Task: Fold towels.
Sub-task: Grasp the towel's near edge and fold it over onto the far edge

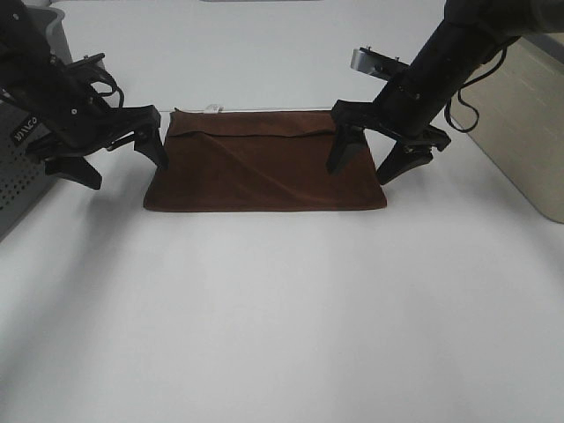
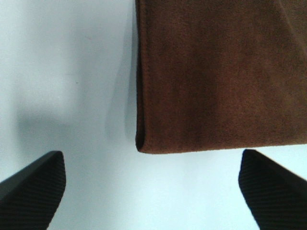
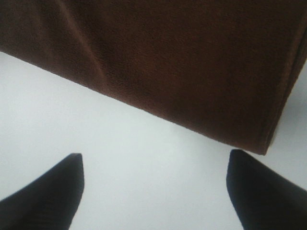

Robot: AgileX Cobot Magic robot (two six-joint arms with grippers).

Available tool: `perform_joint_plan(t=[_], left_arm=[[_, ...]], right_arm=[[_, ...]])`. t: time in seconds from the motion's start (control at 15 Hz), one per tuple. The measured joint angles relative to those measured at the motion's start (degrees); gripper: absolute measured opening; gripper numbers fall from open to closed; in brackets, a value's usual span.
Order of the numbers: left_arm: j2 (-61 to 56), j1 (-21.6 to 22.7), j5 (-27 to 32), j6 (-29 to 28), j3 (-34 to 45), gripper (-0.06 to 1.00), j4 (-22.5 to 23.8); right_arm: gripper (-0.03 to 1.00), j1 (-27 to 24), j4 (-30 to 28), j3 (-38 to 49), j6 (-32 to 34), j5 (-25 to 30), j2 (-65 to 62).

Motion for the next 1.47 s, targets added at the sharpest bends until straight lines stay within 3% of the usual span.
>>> perform_joint_plan(t=[0.33, 0.53, 0.8, 1.07, 1.2, 1.27, 1.4, 1.47], left_arm=[[2.12, 0.0, -1.55, 0.0, 0.0, 0.92, -1.55], [4.81, 0.0, -2.75, 0.06, -1.32, 0.88, -3.27], [8.94, -0.06, -1.55, 0.97, -5.79, 0.81, -4.24], [12.03, -1.2, -0.8, 1.26, -9.74, 0.71, -4.81], [13.46, -1.38, 1.09, 1.26, -12.09, 0.6, -5.67], [14.04, -1.38, 1.55, 1.26, -12.66, 0.47, -5.9], [14.55, -1.38, 1.95, 1.26, -12.66, 0.1, -5.9], [14.55, -1.38, 2.29, 1.2, -12.66, 0.02, -5.84]], right_arm=[[0.77, -1.2, -1.55, 0.0, -0.63, -2.58, 1.03], [0.77, -5.21, 1.89, 0.0, -1.78, -2.64, 3.15], [0.76, -5.27, 5.56, 0.0, -4.58, -4.41, 5.73], [0.66, -5.33, 7.39, -0.63, -5.39, -5.44, 8.25], [0.55, -5.33, 8.25, -1.49, -5.44, -5.67, 9.0], [0.43, -5.33, 8.71, -1.72, -5.39, -6.13, 9.45], [0.13, -5.33, 8.54, -1.95, -5.16, -6.7, 10.08], [0.02, -5.33, 8.14, -2.06, -4.35, -6.7, 10.2]])
